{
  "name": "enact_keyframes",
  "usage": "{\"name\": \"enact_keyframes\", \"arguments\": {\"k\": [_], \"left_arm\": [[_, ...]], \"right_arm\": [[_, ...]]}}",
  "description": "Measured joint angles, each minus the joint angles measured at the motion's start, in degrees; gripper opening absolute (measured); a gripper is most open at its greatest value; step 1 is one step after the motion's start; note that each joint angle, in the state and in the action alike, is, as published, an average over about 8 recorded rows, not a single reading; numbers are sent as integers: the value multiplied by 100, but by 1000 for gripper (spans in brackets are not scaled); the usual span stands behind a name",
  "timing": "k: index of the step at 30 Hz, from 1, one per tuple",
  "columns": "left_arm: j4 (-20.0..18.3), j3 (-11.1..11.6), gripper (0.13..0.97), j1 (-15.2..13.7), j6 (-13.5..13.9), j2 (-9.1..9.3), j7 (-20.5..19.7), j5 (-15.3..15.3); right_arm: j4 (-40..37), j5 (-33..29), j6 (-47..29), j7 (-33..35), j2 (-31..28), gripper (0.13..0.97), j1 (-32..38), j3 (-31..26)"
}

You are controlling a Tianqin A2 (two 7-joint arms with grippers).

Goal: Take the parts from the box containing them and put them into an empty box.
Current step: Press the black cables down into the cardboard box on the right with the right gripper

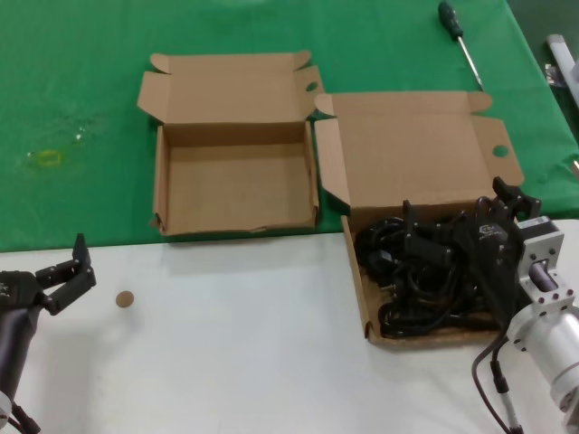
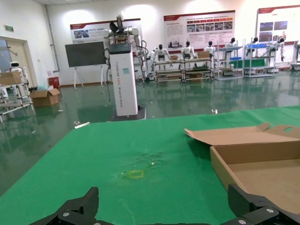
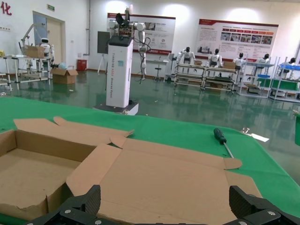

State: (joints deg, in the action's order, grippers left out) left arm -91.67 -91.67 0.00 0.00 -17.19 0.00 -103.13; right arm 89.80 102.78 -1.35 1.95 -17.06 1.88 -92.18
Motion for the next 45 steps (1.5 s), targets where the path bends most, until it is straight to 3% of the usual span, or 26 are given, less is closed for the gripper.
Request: {"name": "enact_keyframes", "arguments": {"k": [12, 20, 24, 41, 45], "left_arm": [[0, 0, 914, 0, 0, 0, 0, 0], [0, 0, 792, 0, 0, 0, 0, 0], [0, 0, 792, 0, 0, 0, 0, 0], [0, 0, 382, 0, 0, 0, 0, 0], [0, 0, 327, 0, 0, 0, 0, 0]], "right_arm": [[1, 1, 3, -1, -4, 966, -1, -5], [18, 114, 184, -66, -182, 966, -6, -206], [35, 214, 310, -90, -333, 966, 7, -357], [148, 178, -98, -132, -1327, 966, 271, -619], [62, 123, -390, -205, -1671, 966, 451, -699]]}}
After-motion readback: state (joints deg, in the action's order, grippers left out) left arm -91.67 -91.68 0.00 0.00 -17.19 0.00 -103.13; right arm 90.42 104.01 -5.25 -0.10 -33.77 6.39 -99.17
